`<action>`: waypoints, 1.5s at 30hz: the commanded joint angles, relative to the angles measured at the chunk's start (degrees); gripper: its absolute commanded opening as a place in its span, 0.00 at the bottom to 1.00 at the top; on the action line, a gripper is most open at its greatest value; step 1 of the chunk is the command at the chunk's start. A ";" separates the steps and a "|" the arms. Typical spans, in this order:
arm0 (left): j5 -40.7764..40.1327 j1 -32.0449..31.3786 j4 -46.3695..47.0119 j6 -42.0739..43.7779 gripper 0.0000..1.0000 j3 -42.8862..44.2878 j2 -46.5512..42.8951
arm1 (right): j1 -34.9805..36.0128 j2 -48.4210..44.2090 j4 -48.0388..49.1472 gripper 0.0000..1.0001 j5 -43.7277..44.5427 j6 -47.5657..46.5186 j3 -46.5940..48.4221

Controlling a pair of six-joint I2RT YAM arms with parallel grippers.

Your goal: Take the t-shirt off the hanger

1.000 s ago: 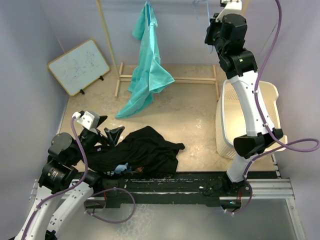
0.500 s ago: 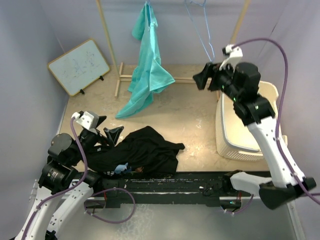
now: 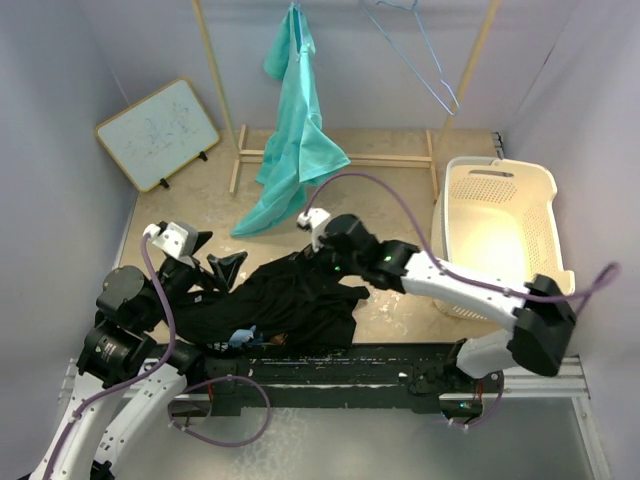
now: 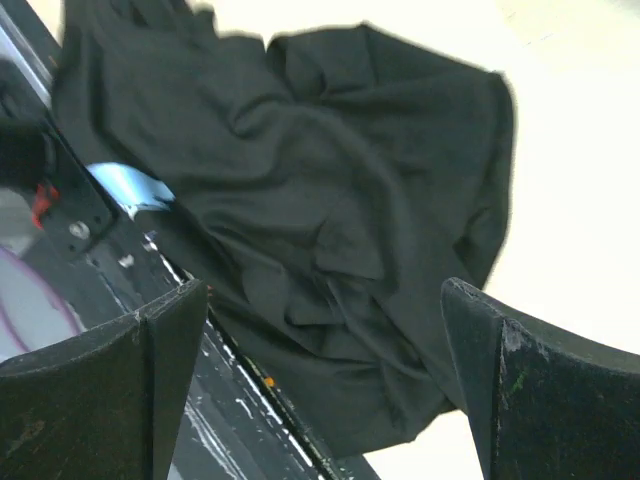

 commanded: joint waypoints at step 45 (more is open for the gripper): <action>-3.19 -0.05 1.24 -0.84 0.87 -0.04 1.15 | 0.65 0.93 2.55 0.00 18.69 10.23 0.87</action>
